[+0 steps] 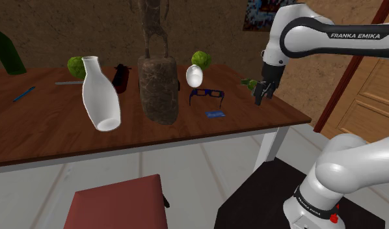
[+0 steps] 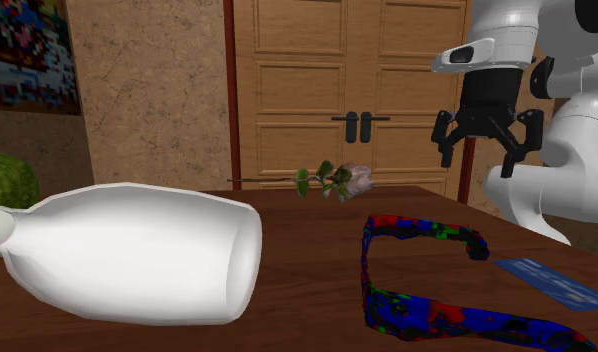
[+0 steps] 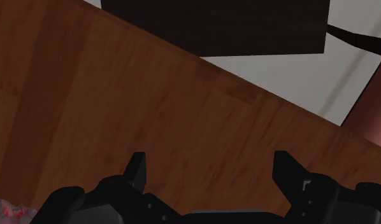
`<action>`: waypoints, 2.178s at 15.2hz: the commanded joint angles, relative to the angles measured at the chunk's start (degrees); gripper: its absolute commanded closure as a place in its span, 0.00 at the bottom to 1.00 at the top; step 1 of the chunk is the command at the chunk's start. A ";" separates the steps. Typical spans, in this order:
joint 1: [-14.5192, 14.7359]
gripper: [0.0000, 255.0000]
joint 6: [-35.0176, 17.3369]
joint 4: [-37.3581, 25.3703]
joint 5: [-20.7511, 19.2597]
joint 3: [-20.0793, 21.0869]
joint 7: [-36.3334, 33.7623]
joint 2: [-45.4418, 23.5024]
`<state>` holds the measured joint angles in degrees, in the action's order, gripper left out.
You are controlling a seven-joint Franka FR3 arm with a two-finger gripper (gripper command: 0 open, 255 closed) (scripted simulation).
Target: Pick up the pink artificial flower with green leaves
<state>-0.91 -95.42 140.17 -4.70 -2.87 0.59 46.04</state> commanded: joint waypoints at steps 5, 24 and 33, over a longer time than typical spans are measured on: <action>-0.66 0.00 -2.41 -5.39 -0.60 -5.23 5.23 -7.41; -3.64 0.00 2.10 -48.91 17.93 -25.62 34.24 -52.75; -5.07 0.00 -1.23 -48.39 20.68 -25.78 37.13 -56.95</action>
<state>-5.97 -95.90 91.22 15.85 -28.67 37.51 -10.70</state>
